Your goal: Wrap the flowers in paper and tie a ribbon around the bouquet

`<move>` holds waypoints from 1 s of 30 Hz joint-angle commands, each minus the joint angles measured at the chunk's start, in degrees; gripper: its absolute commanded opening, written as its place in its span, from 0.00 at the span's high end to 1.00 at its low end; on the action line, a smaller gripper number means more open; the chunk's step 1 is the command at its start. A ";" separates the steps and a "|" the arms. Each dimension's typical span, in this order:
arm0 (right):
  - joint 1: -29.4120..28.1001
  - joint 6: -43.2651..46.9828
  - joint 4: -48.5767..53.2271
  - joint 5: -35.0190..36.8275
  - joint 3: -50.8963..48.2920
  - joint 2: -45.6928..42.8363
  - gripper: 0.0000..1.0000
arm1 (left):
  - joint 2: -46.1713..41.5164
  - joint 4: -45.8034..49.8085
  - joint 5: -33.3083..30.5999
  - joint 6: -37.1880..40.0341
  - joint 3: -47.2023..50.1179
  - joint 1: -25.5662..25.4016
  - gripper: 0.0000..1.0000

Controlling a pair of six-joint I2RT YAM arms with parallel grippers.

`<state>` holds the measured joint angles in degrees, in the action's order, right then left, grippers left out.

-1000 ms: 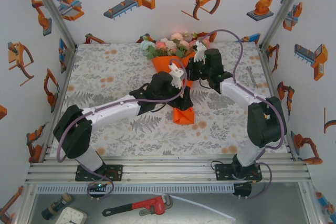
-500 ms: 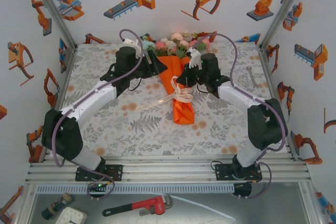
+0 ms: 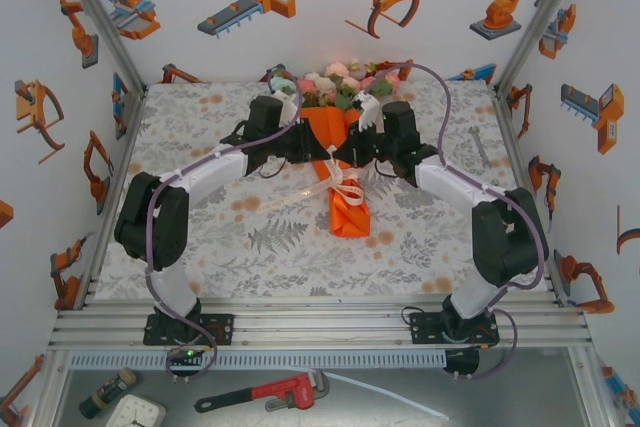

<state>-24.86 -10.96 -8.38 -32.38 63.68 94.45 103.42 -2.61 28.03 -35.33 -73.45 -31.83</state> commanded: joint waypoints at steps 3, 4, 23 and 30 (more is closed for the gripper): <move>-0.53 -1.61 3.42 7.05 -1.54 -5.27 0.59 | -0.80 -1.96 -0.68 -0.24 -1.27 0.15 1.00; -0.54 -3.83 4.91 10.59 -2.39 -6.74 0.55 | -0.84 -1.96 -0.85 -0.18 -1.26 0.12 1.00; -7.73 -30.45 18.42 35.47 -14.47 -16.53 0.53 | -0.80 -3.56 -0.76 -1.43 -0.51 -1.04 1.00; -7.70 -28.52 13.31 29.71 -13.42 -13.37 1.00 | -3.01 0.79 -5.47 0.94 0.20 -0.95 1.00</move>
<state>-32.51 -40.60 7.79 -1.74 49.32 81.21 103.37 -4.69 25.78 -36.58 -73.47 -32.64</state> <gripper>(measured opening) 0.024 0.007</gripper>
